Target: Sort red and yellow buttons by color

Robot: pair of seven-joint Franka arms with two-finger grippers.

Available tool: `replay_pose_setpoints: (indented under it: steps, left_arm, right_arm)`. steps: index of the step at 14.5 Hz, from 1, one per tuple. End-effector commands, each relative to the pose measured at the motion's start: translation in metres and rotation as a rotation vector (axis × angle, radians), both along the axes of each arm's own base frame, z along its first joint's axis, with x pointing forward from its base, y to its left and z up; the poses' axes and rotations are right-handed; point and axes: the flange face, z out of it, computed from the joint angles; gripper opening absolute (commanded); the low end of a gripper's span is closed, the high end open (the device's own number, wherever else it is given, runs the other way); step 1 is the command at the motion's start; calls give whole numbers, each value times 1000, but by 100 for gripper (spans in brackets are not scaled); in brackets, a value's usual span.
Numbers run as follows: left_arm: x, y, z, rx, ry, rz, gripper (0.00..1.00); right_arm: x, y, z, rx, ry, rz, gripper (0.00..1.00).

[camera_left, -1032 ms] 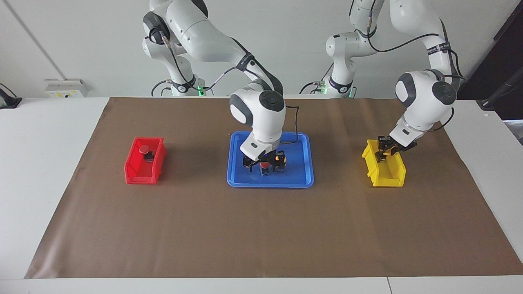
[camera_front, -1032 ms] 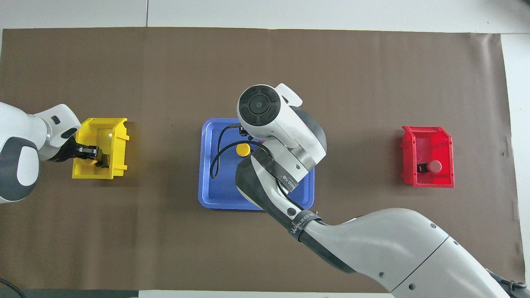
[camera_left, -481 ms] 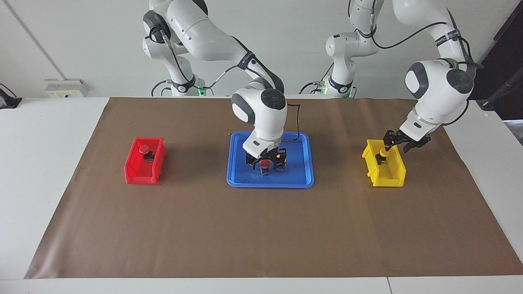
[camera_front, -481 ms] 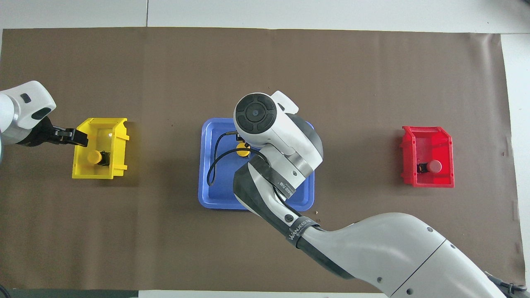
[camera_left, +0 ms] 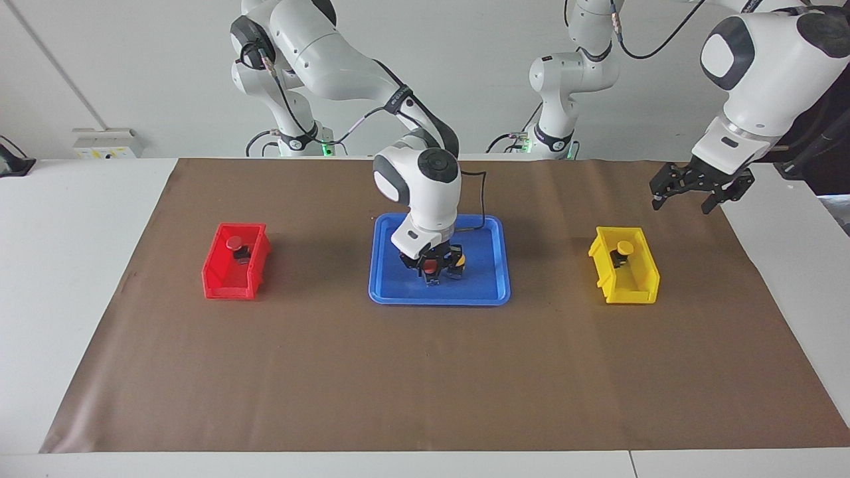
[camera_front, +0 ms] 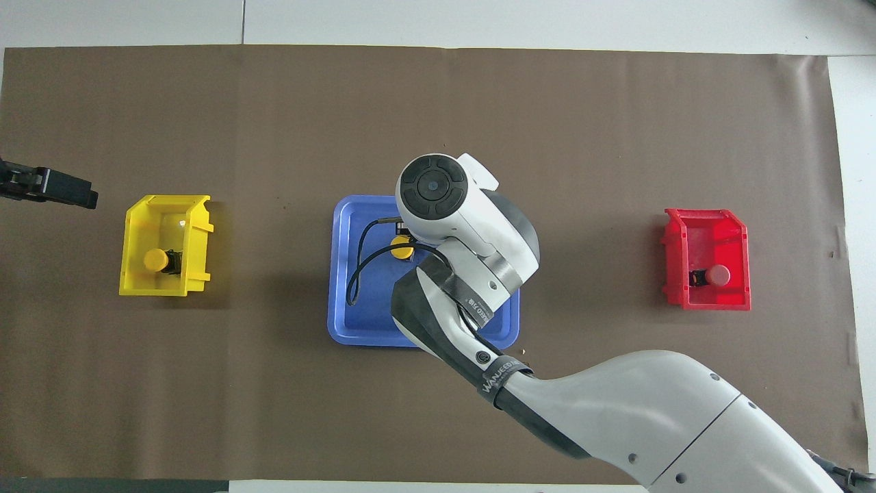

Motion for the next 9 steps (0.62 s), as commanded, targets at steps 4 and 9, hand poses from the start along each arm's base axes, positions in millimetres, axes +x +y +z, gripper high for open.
replay_pose_setpoints:
  steps: [4, 9]
  left_arm:
    - [-5, -178, -105, -14, -40, 155, 100]
    - [-60, -334, -171, -33, -30, 245, 100]
  right_arm:
    - [-3, -181, 122, -73, 71, 116, 9]
    - [-22, -398, 114, 19, 55, 310, 9]
